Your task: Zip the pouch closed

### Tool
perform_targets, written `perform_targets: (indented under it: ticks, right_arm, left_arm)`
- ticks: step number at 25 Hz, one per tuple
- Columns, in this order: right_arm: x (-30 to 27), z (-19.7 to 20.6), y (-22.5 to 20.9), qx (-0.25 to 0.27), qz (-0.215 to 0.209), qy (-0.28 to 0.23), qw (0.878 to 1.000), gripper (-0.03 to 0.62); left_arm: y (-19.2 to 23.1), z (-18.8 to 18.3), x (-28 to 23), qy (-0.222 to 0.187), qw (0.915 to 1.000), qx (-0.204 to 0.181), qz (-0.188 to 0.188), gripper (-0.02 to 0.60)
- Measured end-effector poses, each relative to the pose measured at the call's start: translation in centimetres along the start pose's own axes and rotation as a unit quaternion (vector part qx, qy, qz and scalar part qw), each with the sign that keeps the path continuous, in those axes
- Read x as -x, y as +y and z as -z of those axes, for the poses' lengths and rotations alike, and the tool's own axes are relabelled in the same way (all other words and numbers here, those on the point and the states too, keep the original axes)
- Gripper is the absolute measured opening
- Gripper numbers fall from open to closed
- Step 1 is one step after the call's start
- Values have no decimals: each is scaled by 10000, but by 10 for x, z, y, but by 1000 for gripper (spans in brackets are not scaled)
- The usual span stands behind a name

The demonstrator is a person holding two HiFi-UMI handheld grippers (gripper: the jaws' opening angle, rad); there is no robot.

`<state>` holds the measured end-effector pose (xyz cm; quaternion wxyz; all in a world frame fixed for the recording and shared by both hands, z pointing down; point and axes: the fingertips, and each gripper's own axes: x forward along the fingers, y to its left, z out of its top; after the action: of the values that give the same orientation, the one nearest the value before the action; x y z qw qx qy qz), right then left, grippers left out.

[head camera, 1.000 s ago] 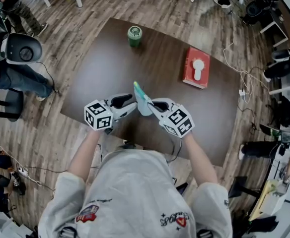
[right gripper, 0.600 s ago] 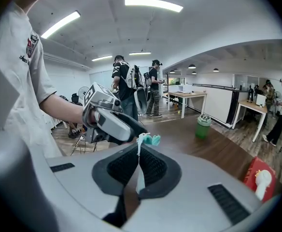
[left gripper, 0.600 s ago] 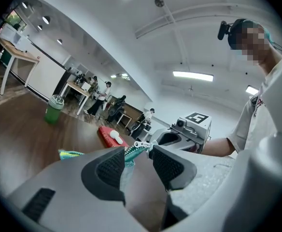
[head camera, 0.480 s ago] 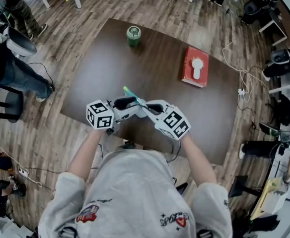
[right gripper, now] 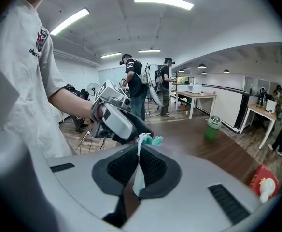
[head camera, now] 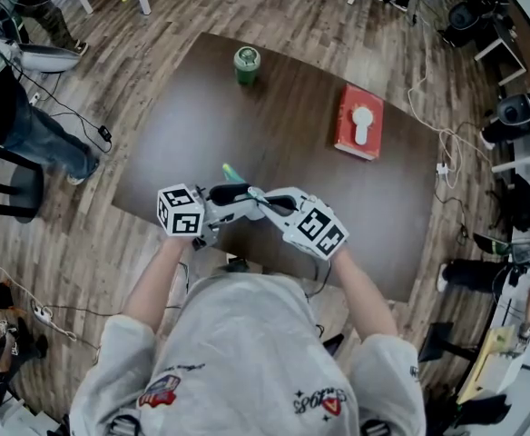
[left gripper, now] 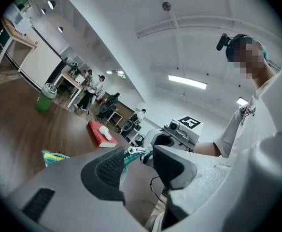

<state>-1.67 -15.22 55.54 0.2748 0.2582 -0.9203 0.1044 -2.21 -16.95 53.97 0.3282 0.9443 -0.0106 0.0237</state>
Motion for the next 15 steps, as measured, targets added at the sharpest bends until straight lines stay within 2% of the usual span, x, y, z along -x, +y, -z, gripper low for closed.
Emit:
perform_targets:
  ticks: [9,15]
  right_arm:
    - [1,4,-1,48,-21,158,9999,12]
    - [0,10,-1,18,-19,229,9997,12]
  left_arm:
    - [-3,-6,2,-74,10000,-41,-14,160]
    - [-1,-8,6,-183,9997,-137,-124,75]
